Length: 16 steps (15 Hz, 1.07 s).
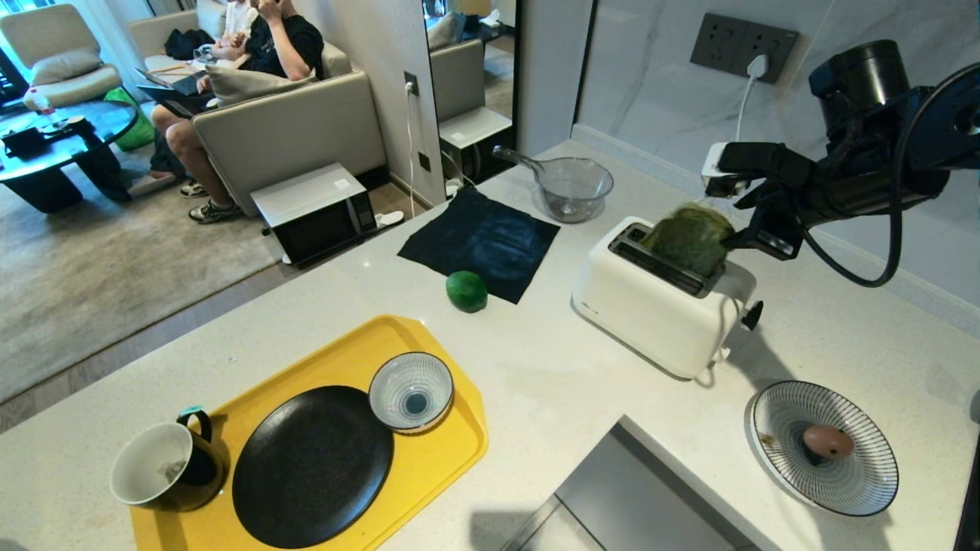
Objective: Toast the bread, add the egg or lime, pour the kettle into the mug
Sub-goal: Put the bread slices in the toaster
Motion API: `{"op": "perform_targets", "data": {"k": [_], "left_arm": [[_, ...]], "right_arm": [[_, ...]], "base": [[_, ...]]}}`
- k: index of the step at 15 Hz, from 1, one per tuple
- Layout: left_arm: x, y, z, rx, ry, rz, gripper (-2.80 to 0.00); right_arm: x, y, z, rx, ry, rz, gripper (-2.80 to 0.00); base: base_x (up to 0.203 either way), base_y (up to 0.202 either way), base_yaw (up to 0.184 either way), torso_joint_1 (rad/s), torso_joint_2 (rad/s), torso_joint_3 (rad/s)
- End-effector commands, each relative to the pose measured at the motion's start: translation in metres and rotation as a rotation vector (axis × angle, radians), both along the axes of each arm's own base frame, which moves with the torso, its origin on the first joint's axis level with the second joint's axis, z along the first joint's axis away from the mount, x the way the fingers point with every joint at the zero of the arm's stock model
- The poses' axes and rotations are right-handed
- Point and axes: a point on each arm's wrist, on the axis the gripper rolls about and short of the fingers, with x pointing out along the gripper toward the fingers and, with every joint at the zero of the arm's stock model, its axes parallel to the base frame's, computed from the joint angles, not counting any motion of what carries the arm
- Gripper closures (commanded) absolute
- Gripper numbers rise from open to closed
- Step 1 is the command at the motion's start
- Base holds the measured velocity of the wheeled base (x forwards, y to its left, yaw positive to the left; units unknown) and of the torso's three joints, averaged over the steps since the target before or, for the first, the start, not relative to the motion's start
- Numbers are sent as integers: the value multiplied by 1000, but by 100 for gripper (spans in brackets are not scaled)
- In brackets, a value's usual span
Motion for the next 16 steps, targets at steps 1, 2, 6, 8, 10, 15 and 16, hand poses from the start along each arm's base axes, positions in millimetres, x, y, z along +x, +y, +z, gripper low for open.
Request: {"op": "perform_targets", "data": {"k": [1,2,6,8,10,15,16], "left_arm": [[1,0,-5,0,16,-1,0],[1,0,-5,0,16,1,0],[1,0,-5,0,16,-1,0],[1,0,-5,0,16,-1,0],[1,0,-5,0,16,-1,0],[1,0,-5,0,16,1,0],[1,0,-5,0,16,-1,0]], "right_arm": [[0,0,0,5,2,15,-280],[0,1,0,20,6,35,-280],[-2,1,0,37,8,53,-280],[-7,0,6,73,-4,26,-280],[-22,-2,19,140,-12,-18,-280],[-104,-11,57,468,27,-91,-280],[-121,-13,62,545,36,-105,-280]], "base": [[0,0,0,0,0,0],[0,0,0,0,0,0],[0,0,0,0,0,0],[0,0,0,0,0,0],[0,0,0,0,0,0],[0,0,0,0,0,0],[0,0,0,0,0,0]]}}
